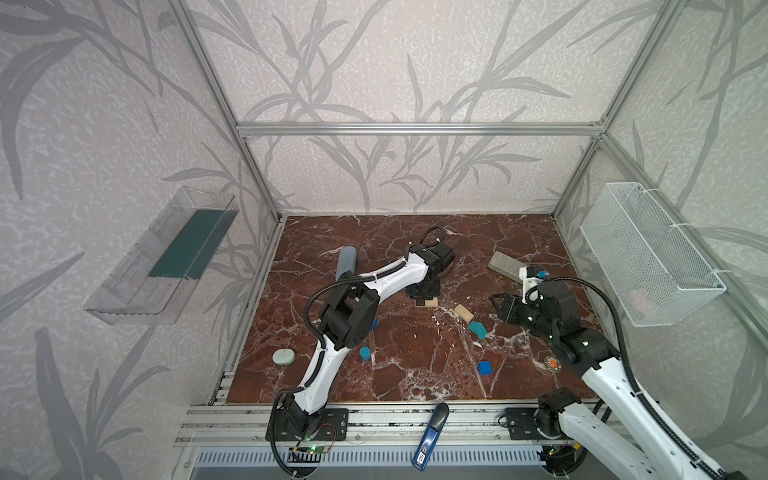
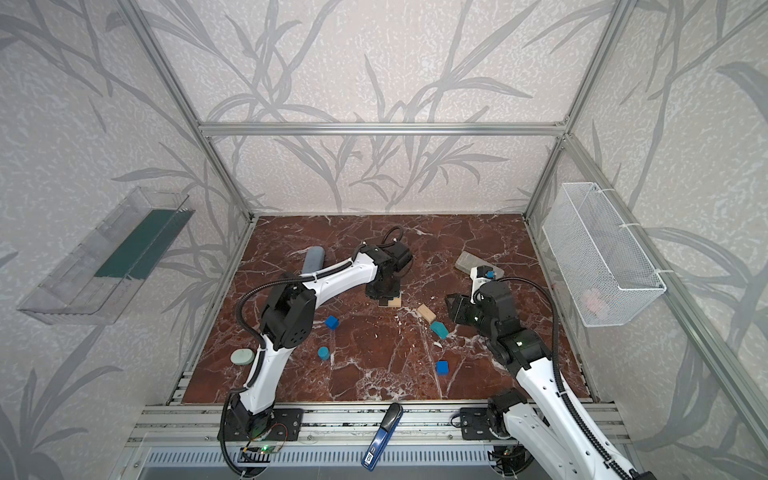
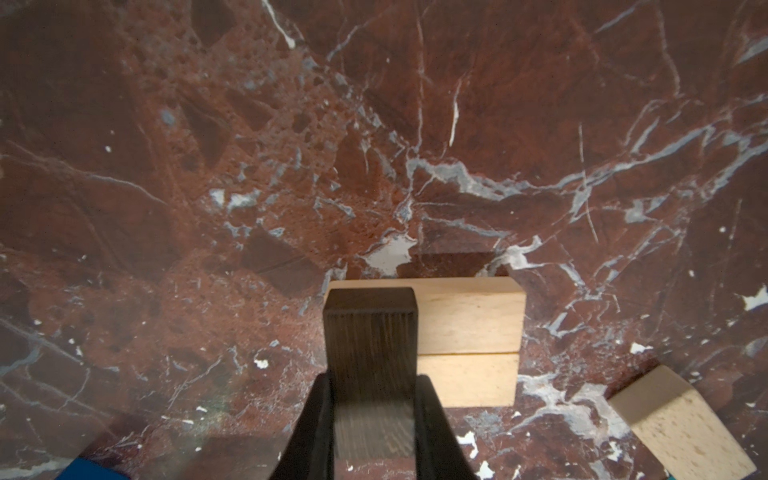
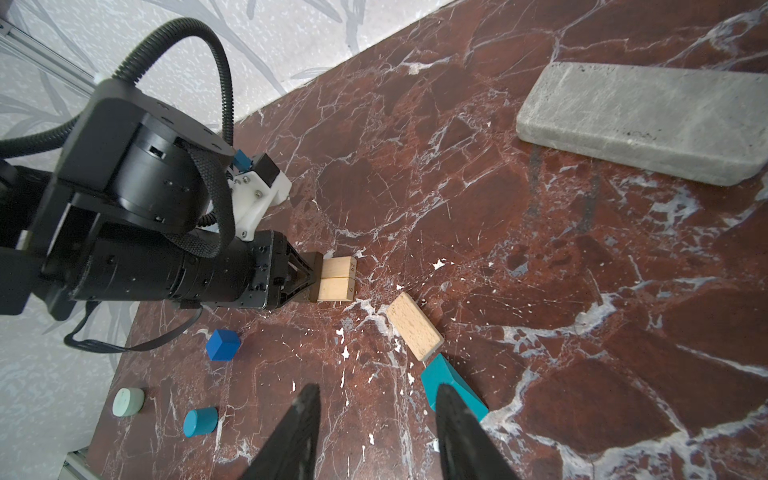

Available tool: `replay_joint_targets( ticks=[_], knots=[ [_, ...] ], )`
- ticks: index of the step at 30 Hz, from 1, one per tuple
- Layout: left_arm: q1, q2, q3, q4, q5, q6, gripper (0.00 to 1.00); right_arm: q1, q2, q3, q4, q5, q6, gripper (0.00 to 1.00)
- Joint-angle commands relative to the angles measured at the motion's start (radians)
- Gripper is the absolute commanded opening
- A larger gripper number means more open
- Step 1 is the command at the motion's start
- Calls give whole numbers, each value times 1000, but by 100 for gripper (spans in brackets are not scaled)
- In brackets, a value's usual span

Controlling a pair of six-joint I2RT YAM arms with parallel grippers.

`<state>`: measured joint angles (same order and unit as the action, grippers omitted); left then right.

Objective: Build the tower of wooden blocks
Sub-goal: 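Lower the dark brown block onto the top of the wooden stack with the left gripper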

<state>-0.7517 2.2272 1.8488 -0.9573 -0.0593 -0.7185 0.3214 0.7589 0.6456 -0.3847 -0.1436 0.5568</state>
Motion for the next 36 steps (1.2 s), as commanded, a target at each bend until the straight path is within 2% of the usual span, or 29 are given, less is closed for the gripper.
replay_joint_targets(
  ticks=[1, 34, 36],
  knots=[
    [-1, 9, 30, -35, -30, -21, 22, -5, -4, -12, 22, -9, 2, 47],
    [-2, 0, 24, -34, -25, -29, 38, -5, -7, -19, 24, -14, 5, 47],
    [-3, -5, 23, -34, -27, -29, 41, -5, -7, -20, 25, -14, 5, 47]
  ],
)
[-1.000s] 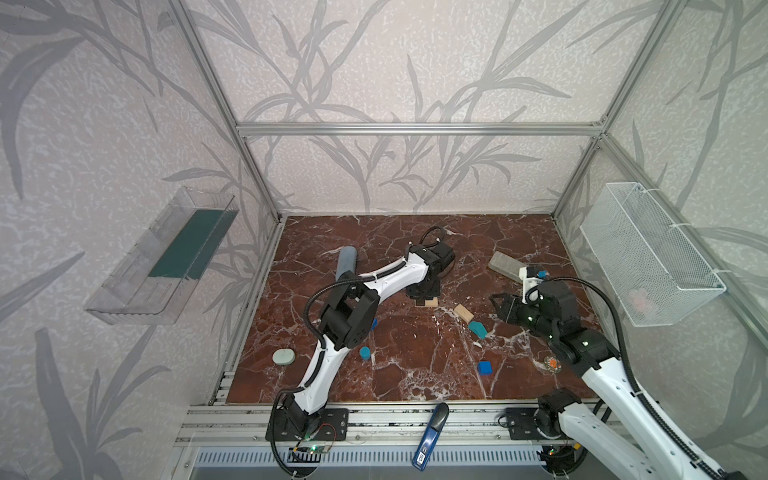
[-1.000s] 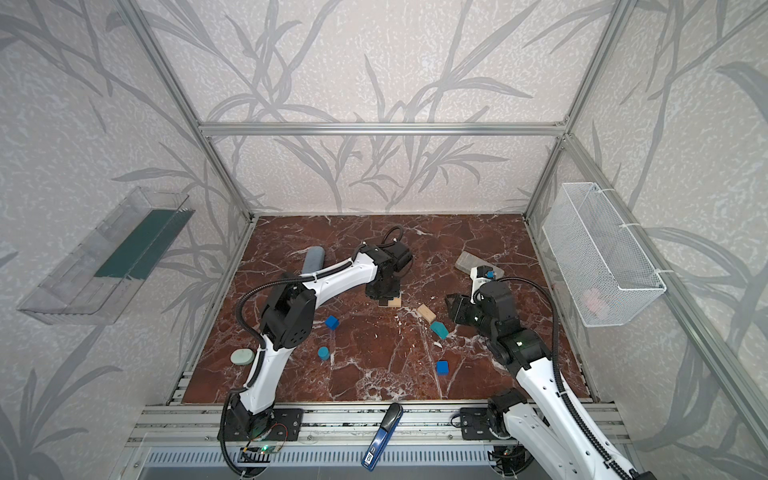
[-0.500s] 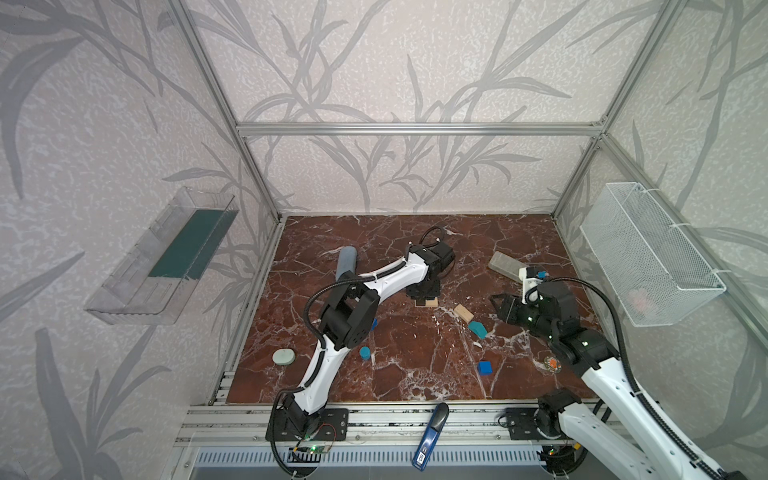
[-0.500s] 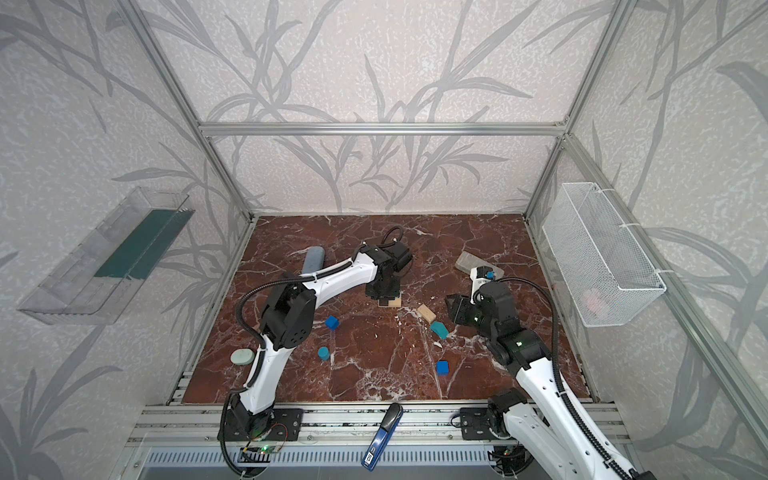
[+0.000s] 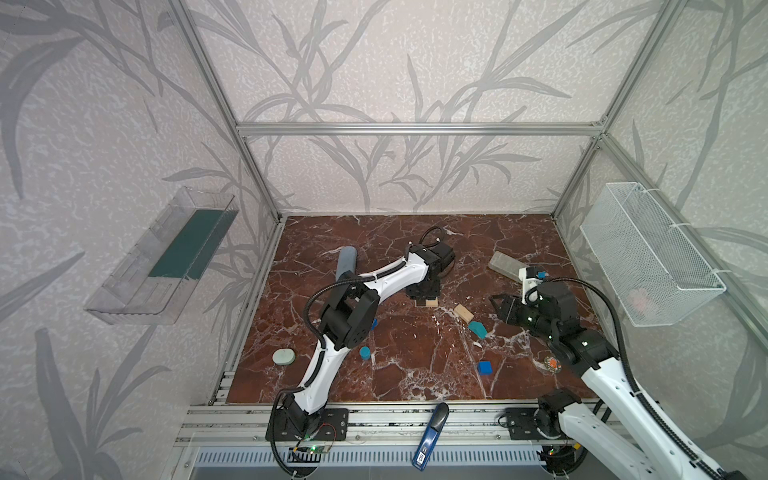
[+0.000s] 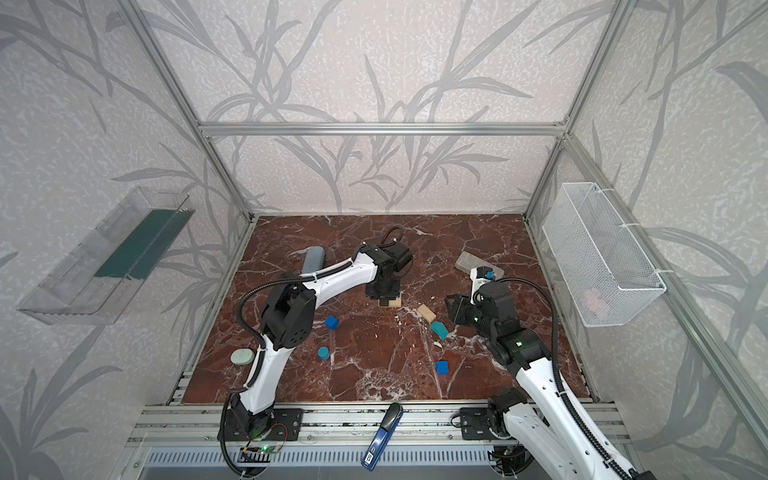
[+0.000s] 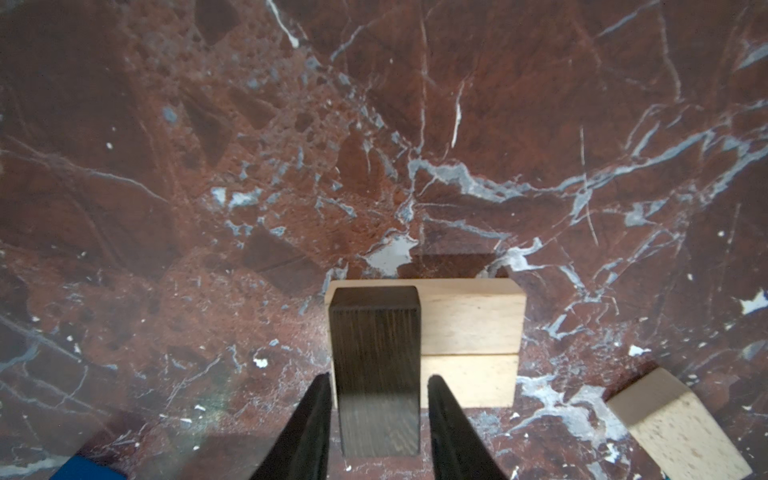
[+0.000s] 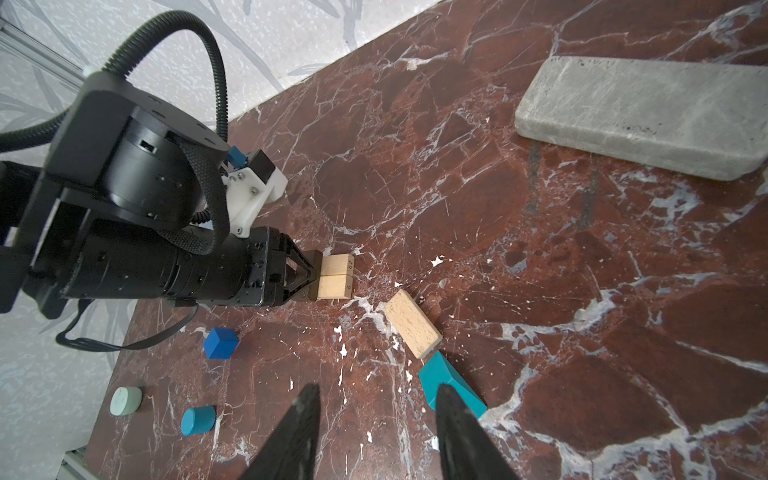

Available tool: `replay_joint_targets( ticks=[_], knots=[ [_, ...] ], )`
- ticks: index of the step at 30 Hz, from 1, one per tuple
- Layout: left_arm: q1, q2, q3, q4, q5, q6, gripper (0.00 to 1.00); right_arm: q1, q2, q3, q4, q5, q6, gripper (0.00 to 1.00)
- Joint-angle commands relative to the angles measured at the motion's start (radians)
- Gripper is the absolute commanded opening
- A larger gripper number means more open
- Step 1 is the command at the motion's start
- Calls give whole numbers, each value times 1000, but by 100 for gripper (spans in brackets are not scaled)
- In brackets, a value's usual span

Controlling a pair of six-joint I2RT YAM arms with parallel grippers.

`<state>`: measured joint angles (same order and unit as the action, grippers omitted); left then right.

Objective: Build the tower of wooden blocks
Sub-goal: 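Lower the dark brown block onto the top of the wooden stack with the left gripper, then open the left gripper and lift away while the right arm moves toward the light block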

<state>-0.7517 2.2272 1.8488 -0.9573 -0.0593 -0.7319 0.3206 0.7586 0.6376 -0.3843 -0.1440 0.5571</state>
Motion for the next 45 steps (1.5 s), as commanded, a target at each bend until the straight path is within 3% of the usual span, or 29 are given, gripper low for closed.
replay_joint_targets(
  ticks=[1, 21, 32, 38, 45],
  knots=[
    [-3, -7, 24, -35, -30, -14, 42, -5, -6, -10, 25, -15, 4, 47],
    [-5, -122, 16, -15, -84, 18, 45, -5, 85, -1, 77, -86, 6, 51],
    [-8, -214, 14, 66, -147, 108, 44, -5, 184, 14, 104, -120, -12, 69],
    [-8, -352, -183, 274, -119, 166, 44, -5, 286, 81, 38, -118, -93, 80],
    [7, -523, -466, 523, -89, 234, 44, -2, 397, 161, -41, -122, -185, 82]
  ],
)
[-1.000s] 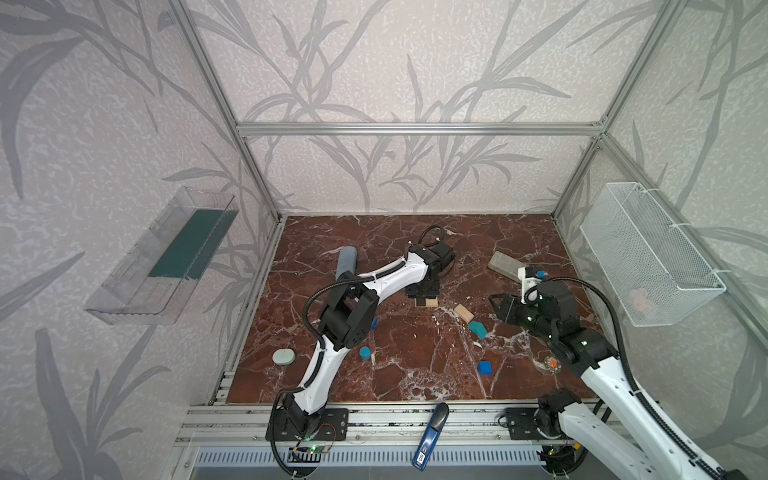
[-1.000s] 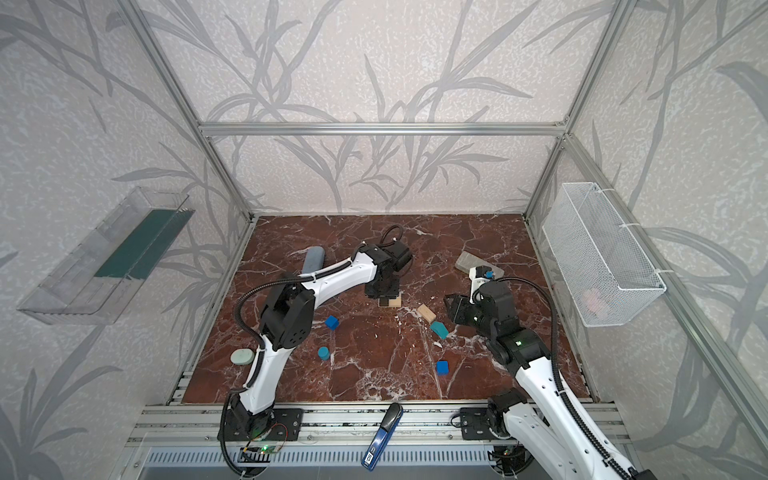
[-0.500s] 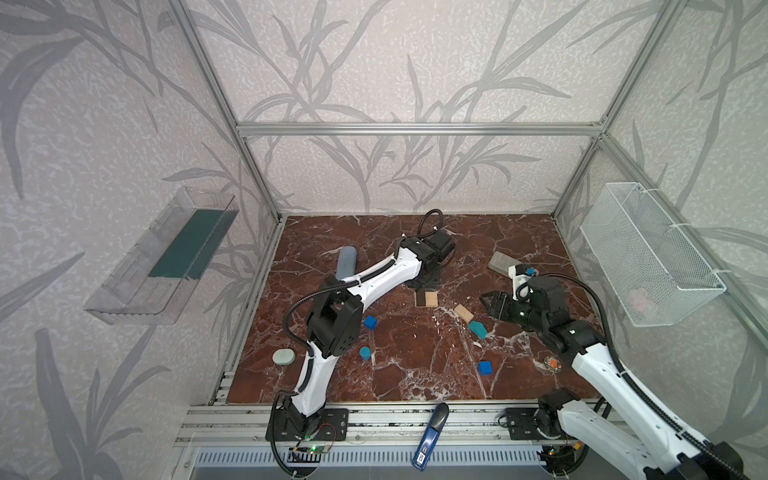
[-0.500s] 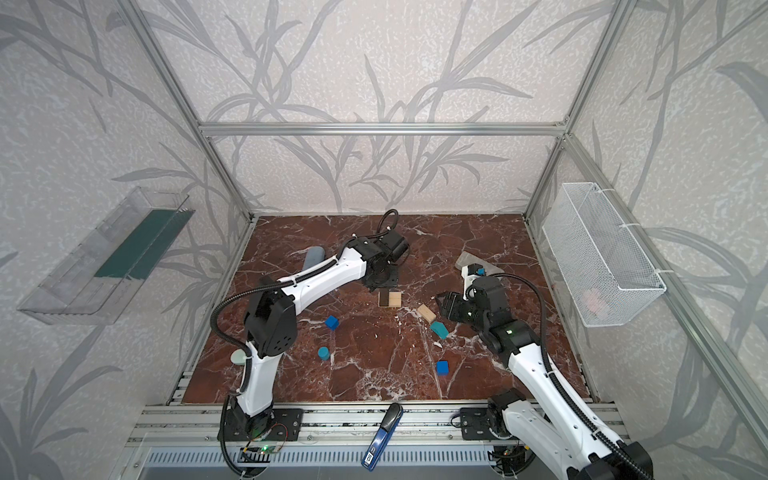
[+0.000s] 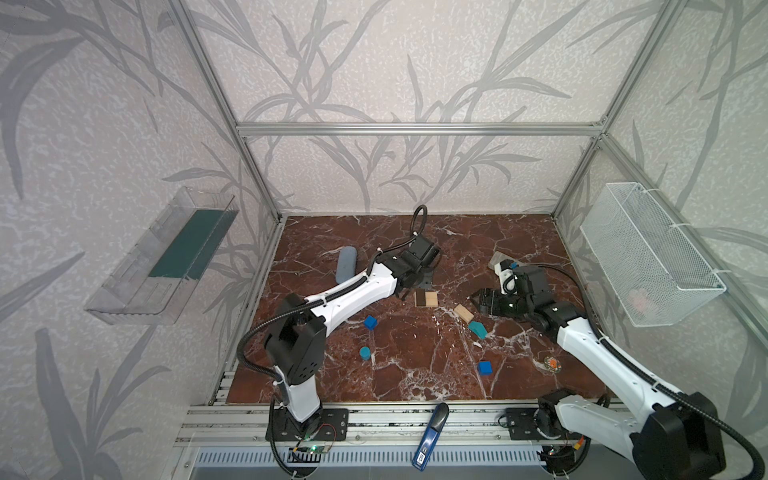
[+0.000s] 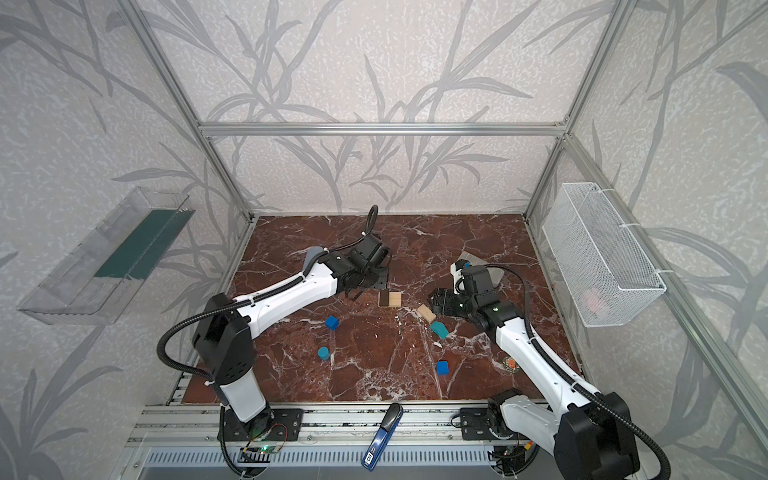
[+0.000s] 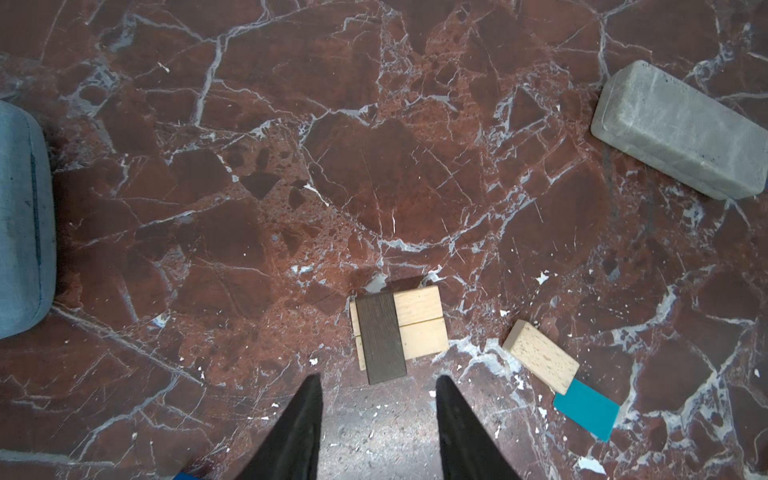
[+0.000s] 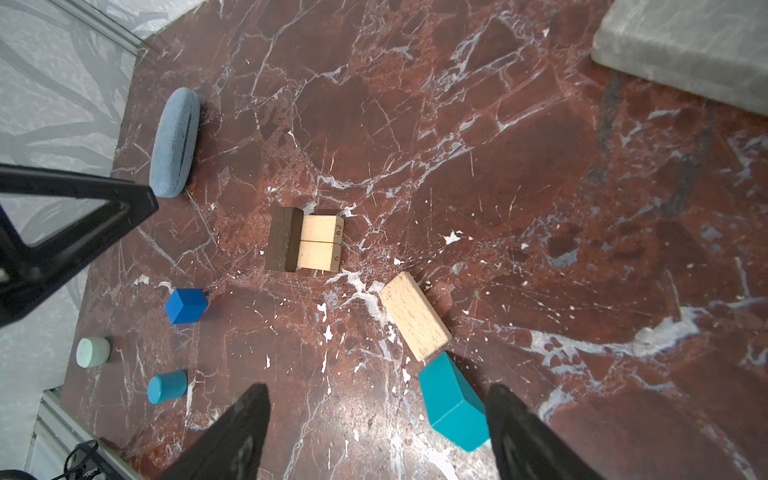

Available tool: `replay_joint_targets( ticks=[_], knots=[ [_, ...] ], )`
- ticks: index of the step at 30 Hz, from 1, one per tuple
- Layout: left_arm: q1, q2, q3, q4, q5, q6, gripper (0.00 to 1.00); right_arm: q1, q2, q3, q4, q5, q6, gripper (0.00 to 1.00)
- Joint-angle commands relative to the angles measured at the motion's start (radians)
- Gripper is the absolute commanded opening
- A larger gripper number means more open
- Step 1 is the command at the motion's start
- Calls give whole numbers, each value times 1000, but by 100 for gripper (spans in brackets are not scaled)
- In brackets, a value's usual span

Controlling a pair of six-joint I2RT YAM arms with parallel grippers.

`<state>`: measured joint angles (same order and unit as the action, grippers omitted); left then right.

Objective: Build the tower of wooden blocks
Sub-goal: 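Open the left gripper and lift away while the right arm moves toward the light block, then lower the right gripper around the light wooden block beside the teal piece and close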

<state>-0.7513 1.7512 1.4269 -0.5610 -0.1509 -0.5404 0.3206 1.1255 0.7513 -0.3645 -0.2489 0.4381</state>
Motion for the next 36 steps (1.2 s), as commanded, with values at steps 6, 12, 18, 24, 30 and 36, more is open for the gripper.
replay_joint_targets(
  ticks=[6, 12, 18, 24, 30, 36],
  knots=[
    [31, -151, -157, 219, 1, 68, 44, 21, 164, 152, -187, 2, -168, 82],
    [87, -260, -329, 409, 131, 59, 48, 52, 293, 249, -276, 66, -235, 82],
    [142, -311, -412, 479, 190, 62, 51, 109, 436, 366, -372, 142, -313, 82],
    [173, -337, -442, 488, 196, 64, 51, 134, 568, 446, -459, 203, -346, 80],
    [201, -357, -486, 539, 224, 47, 51, 153, 615, 438, -445, 231, -348, 79],
    [219, -348, -489, 537, 236, 34, 51, 165, 647, 434, -420, 230, -343, 73]
  ],
)
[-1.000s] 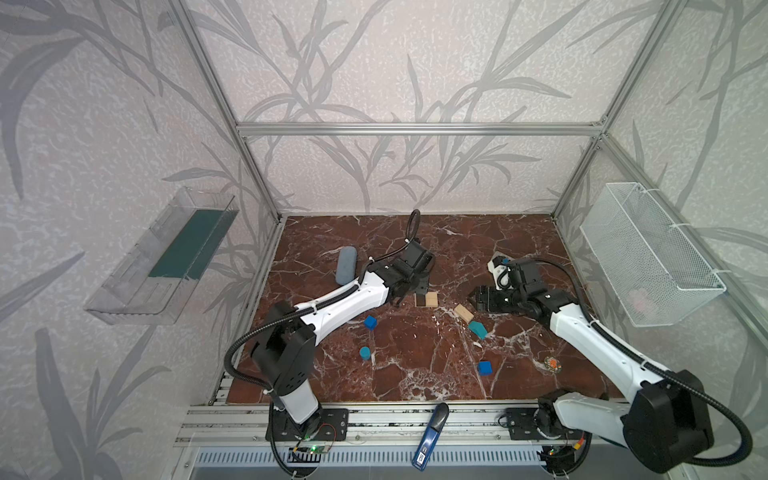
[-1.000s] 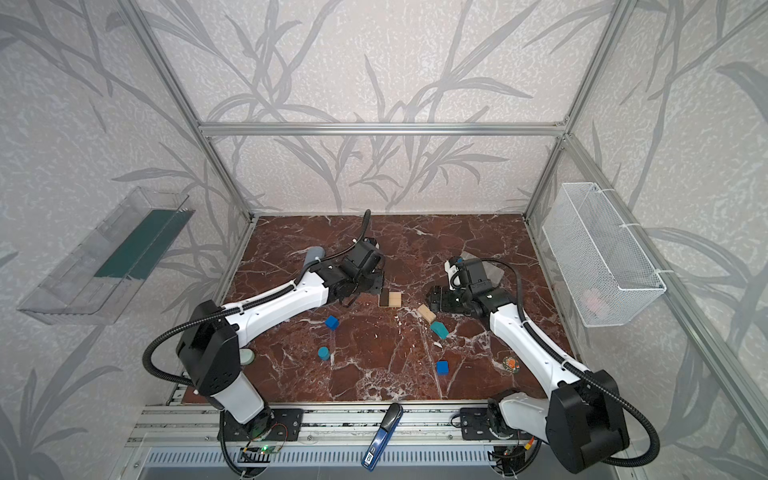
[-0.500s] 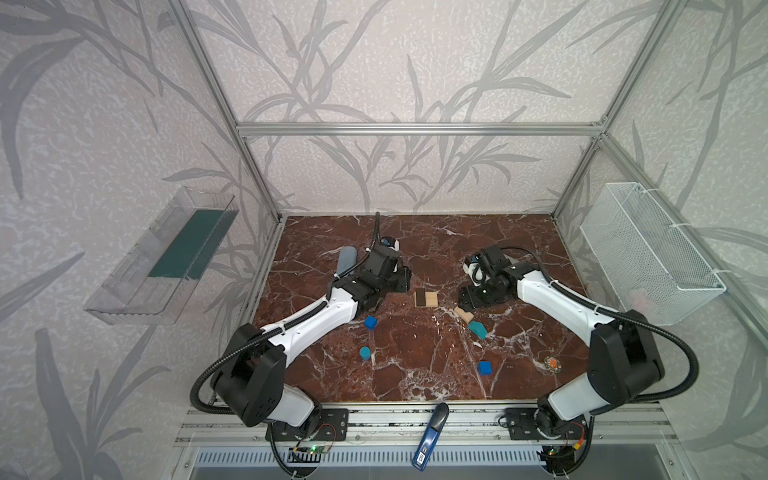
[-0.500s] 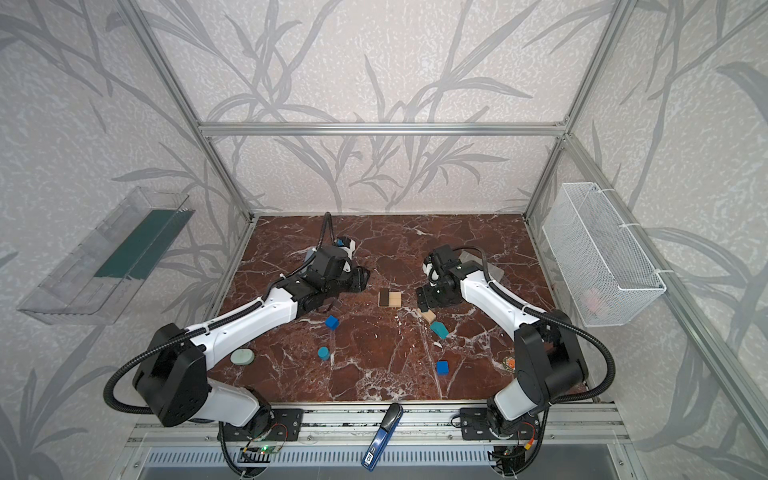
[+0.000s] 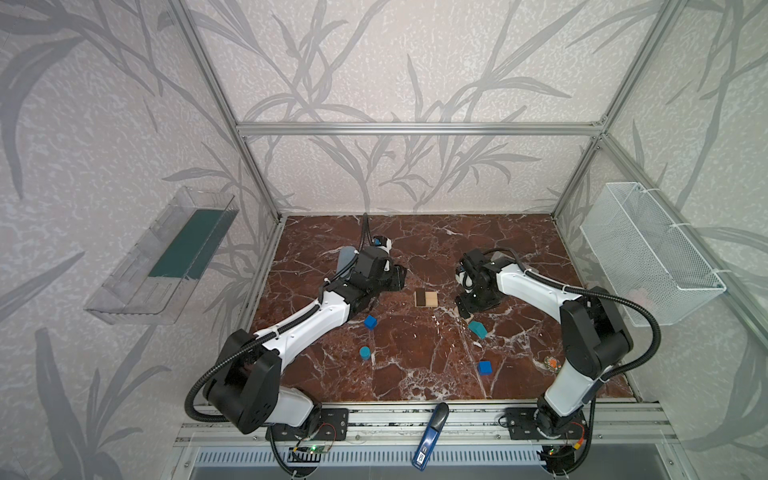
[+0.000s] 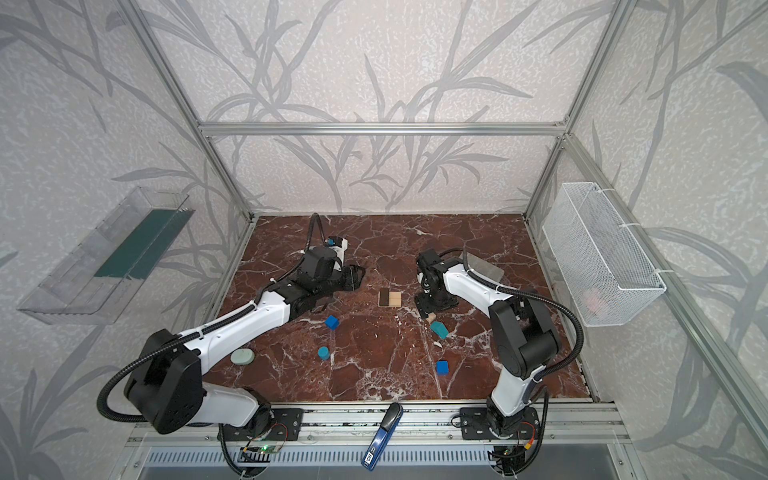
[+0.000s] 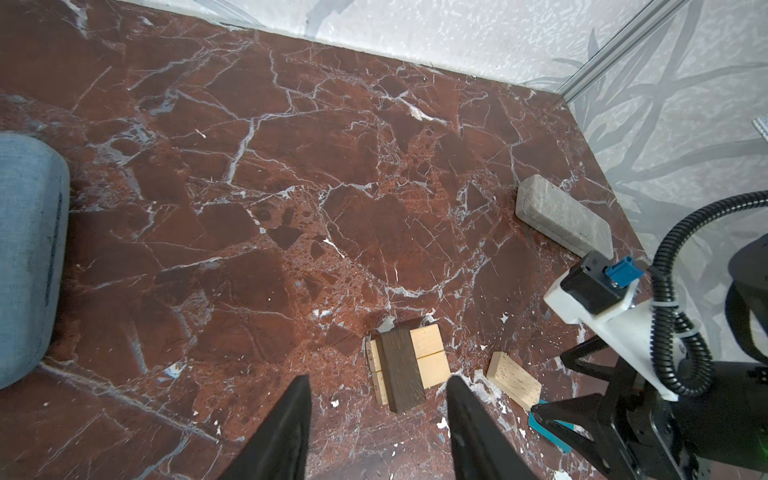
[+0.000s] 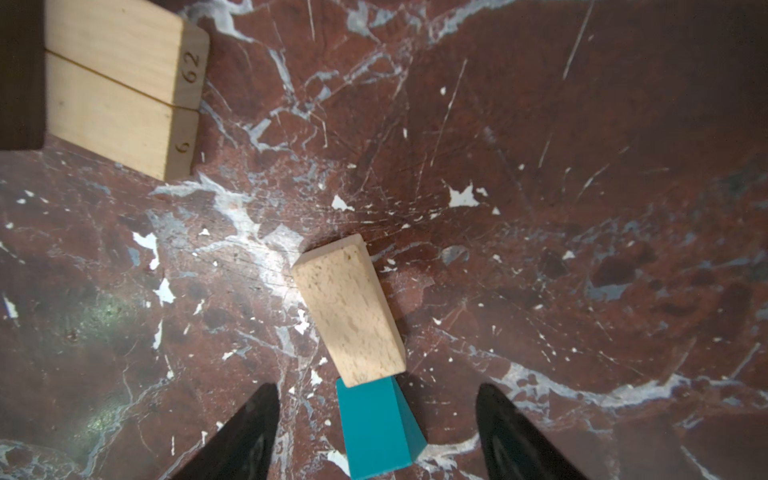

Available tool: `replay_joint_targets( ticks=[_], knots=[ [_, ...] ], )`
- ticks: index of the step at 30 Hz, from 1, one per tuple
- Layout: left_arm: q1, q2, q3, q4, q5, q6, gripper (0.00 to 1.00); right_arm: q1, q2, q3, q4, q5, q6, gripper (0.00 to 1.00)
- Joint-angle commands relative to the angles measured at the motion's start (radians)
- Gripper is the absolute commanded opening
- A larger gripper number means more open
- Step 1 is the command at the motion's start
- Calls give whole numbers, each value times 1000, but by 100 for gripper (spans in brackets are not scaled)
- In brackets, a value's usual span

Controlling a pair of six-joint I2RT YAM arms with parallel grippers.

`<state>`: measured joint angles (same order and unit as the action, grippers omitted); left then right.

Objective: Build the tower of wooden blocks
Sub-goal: 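Lower the right gripper around the light wooden block beside the teal piece and close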

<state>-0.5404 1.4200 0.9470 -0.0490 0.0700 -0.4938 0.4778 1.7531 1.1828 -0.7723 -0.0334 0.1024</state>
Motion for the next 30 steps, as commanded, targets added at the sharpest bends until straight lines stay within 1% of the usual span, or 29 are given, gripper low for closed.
replay_joint_targets(
  ticks=[1, 13, 16, 23, 30],
  knots=[
    [9, -15, -9, 26, 17, -14, 51, 10, 24, 2, -10, 13, -7, 72],
    [15, -19, -13, 32, 26, -27, 51, 13, 59, -15, 43, -5, 0, 63],
    [17, -22, -17, 37, 25, -31, 51, 14, 63, -17, 54, 0, 1, 62],
    [17, -22, -21, 41, 24, -33, 51, 15, 66, -15, 54, 4, 2, 56],
    [18, -23, -24, 38, 19, -37, 51, 15, 77, -14, 62, 4, 4, 56]
  ],
)
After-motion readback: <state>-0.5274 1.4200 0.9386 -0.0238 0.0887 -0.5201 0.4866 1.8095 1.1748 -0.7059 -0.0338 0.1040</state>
